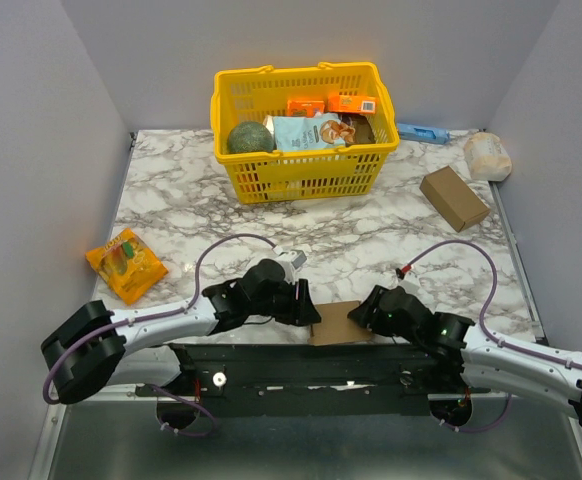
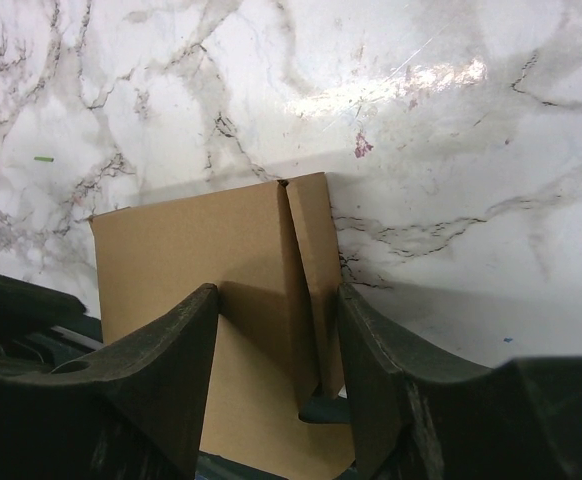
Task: Fold the paper box
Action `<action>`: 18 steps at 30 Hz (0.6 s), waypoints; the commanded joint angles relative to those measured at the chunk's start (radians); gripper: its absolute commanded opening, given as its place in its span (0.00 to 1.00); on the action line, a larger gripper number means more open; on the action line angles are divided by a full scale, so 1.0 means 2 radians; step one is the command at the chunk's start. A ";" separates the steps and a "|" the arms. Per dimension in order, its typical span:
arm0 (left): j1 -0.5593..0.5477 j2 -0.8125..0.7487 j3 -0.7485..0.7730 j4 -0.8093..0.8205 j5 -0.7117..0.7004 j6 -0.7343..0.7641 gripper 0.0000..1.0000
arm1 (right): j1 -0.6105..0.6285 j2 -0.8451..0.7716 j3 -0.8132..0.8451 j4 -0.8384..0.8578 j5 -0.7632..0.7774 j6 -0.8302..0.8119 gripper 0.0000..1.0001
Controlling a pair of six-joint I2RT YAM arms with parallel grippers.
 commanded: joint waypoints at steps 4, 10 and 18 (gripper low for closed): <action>0.001 -0.029 -0.009 -0.043 -0.052 0.018 0.56 | 0.001 -0.002 -0.015 -0.025 -0.002 0.002 0.57; 0.001 0.015 -0.037 0.035 -0.019 -0.009 0.61 | 0.001 0.002 -0.012 -0.025 -0.002 0.000 0.57; 0.001 0.072 -0.046 0.074 -0.006 -0.003 0.58 | 0.001 0.006 -0.012 -0.023 -0.004 -0.002 0.57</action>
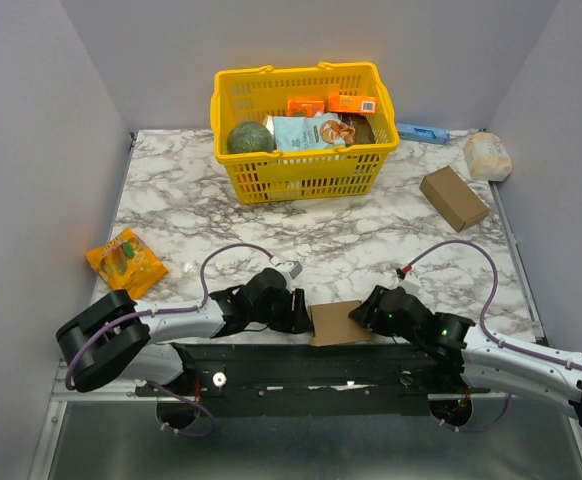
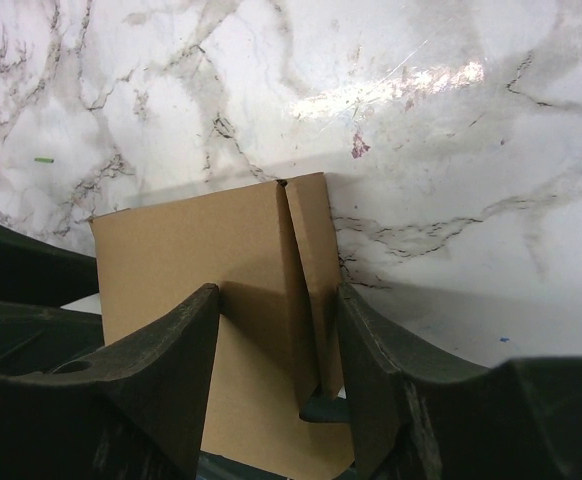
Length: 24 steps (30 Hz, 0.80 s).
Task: Fold the paper box
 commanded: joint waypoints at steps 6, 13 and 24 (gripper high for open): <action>-0.001 0.011 -0.008 0.046 0.006 -0.003 0.55 | 0.001 0.013 -0.009 -0.019 -0.006 -0.003 0.57; 0.000 -0.058 -0.014 0.010 -0.045 -0.008 0.65 | 0.002 0.011 -0.009 -0.019 -0.003 -0.002 0.57; 0.000 0.025 -0.011 0.060 -0.008 -0.007 0.62 | 0.001 0.018 -0.006 -0.011 -0.007 -0.007 0.57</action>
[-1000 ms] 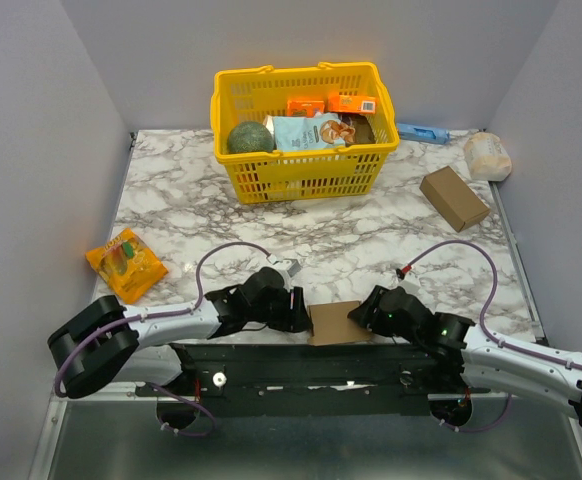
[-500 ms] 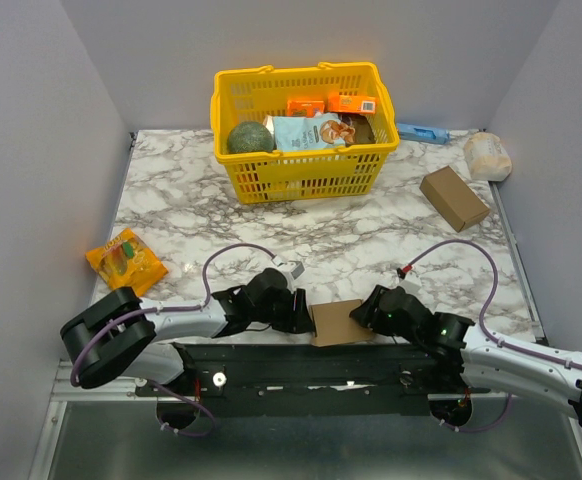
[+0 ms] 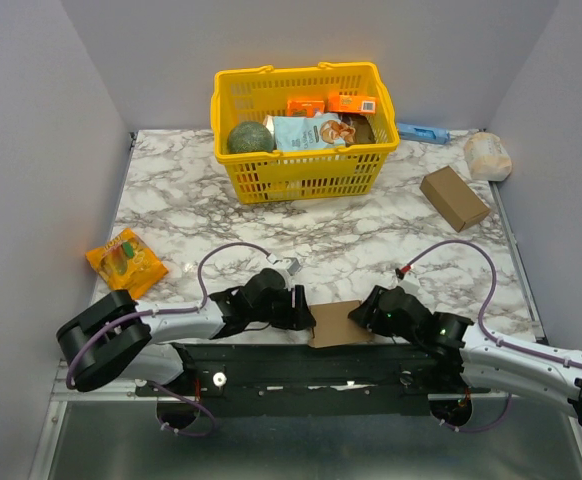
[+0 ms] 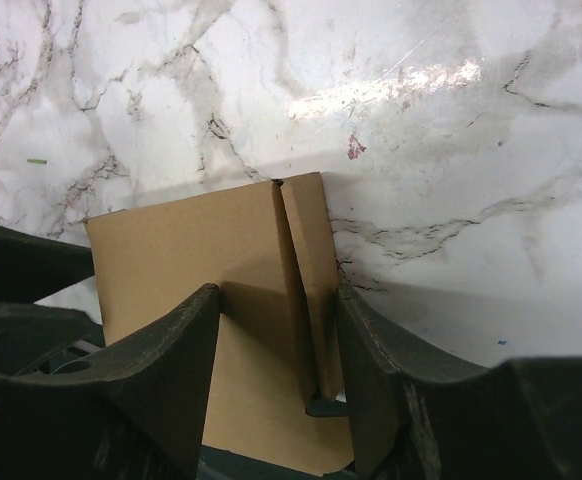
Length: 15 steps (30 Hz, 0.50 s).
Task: Fold the paper box
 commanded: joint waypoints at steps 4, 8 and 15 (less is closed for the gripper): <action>-0.002 0.072 0.002 0.026 0.028 0.019 0.49 | 0.002 0.004 -0.008 -0.011 -0.010 -0.010 0.58; -0.001 0.071 0.012 0.001 0.011 0.042 0.43 | 0.001 -0.005 0.002 -0.015 -0.006 -0.032 0.68; 0.023 0.075 0.037 -0.030 -0.016 0.092 0.40 | 0.002 -0.035 0.067 -0.057 0.019 -0.147 0.84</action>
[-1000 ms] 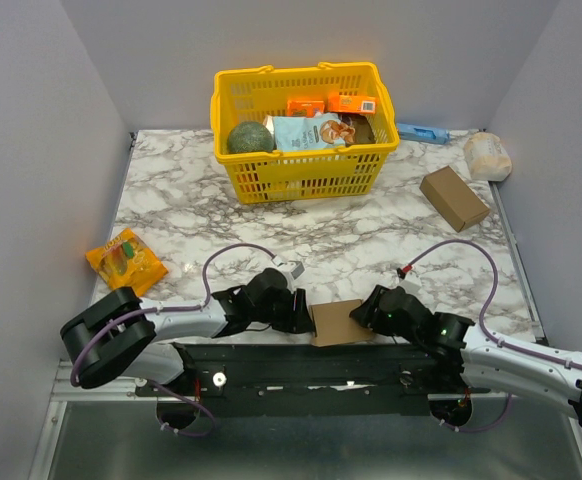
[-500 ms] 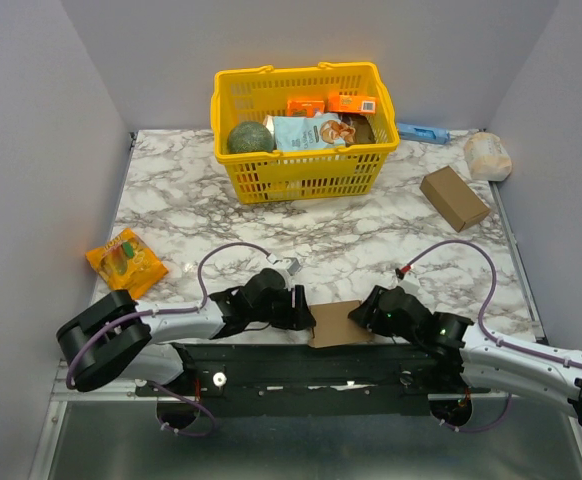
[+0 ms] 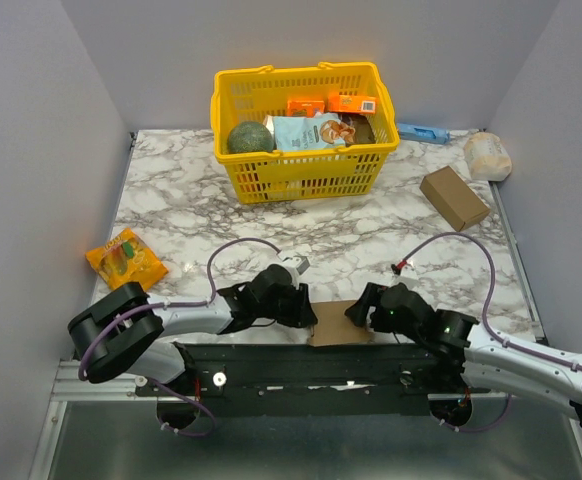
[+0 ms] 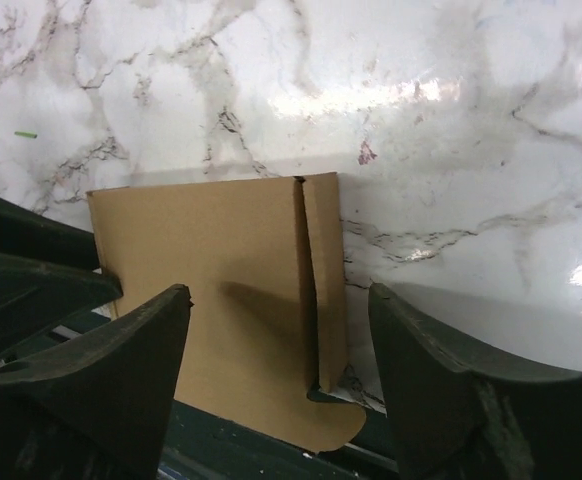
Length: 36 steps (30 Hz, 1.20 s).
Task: Fold the paper box
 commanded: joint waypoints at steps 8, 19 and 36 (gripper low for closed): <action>0.062 -0.011 0.052 -0.068 -0.030 0.109 0.45 | 0.025 0.001 0.113 -0.063 0.005 -0.232 0.86; 0.124 -0.051 0.073 -0.082 0.027 0.136 0.56 | 0.063 0.135 0.180 -0.127 0.104 -0.137 0.65; 0.124 -0.001 0.040 -0.039 0.112 0.126 0.57 | -0.007 0.099 0.086 -0.051 0.011 -0.064 0.52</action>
